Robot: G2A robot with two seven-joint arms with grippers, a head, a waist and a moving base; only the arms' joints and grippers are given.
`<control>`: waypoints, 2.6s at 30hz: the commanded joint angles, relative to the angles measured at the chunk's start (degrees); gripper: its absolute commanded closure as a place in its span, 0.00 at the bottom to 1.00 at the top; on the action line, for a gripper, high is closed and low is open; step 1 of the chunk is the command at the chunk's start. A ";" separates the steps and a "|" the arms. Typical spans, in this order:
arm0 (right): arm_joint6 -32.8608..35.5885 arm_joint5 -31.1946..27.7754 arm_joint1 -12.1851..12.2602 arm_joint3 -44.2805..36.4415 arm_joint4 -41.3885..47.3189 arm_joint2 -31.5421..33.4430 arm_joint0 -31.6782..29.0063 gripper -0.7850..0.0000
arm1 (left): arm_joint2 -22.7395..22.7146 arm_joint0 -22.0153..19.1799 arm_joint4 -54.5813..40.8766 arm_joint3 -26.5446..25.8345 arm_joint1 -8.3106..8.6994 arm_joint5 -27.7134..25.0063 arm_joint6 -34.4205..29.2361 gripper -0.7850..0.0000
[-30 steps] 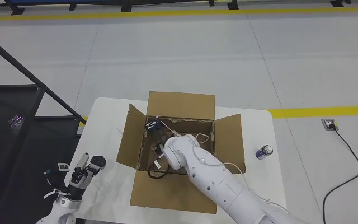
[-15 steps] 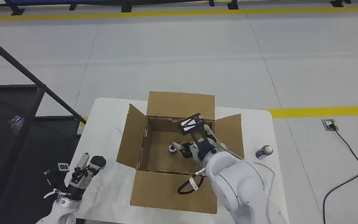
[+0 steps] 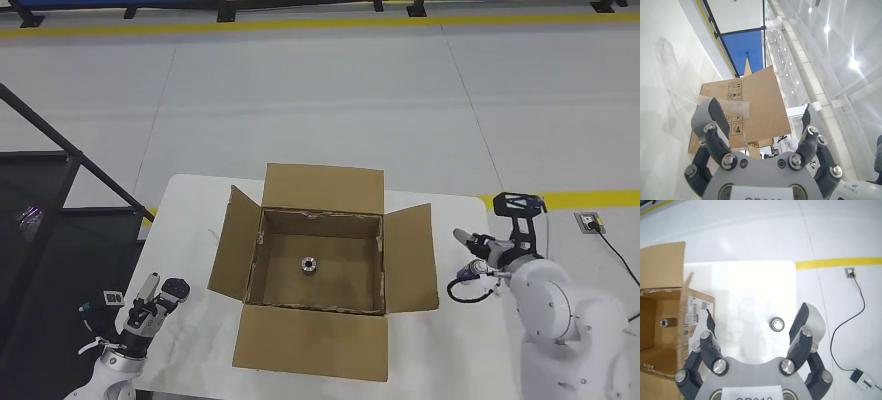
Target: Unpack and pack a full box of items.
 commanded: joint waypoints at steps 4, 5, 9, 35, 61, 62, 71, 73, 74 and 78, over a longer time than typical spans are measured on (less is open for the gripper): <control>2.84 -4.66 0.99 10.67 -0.23 1.66 2.05 0.00 | 0.00 0.00 0.00 0.00 0.00 0.00 0.00 0.00; 2.51 -4.88 1.13 12.06 -0.28 1.90 2.26 0.00 | 0.00 0.00 0.00 0.00 0.00 0.00 0.00 0.00; 1.99 -6.09 1.64 16.63 1.65 2.96 3.26 0.00 | 0.00 0.00 0.00 0.00 0.00 0.00 0.00 0.00; -5.82 -2.89 3.92 14.90 5.64 4.60 1.89 1.00 | 0.00 0.00 0.00 0.00 0.00 0.00 0.00 0.00; -6.44 1.20 1.05 -2.16 -5.58 -42.40 4.85 1.00 | 0.00 0.00 0.00 0.00 0.00 0.00 0.00 0.00; -6.25 1.96 0.68 0.26 -5.64 -43.83 6.03 1.00 | 0.00 0.00 0.00 0.00 0.00 0.00 0.00 0.00; -7.51 9.18 -3.67 26.61 -3.39 -52.13 18.17 1.00 | 0.00 0.00 0.00 0.00 0.00 0.00 0.00 0.00; -8.15 9.33 -4.24 29.44 -2.60 -52.45 19.61 1.00 | 0.00 0.00 0.00 0.00 0.00 0.00 0.00 0.00; -8.24 9.38 -4.49 30.37 -2.27 -52.61 20.05 0.95 | 0.00 0.00 0.00 0.00 0.00 0.00 0.00 0.00; -8.17 9.22 -5.10 32.66 -2.43 -53.06 20.88 0.73 | 0.00 0.00 0.00 0.00 0.00 0.00 0.00 0.00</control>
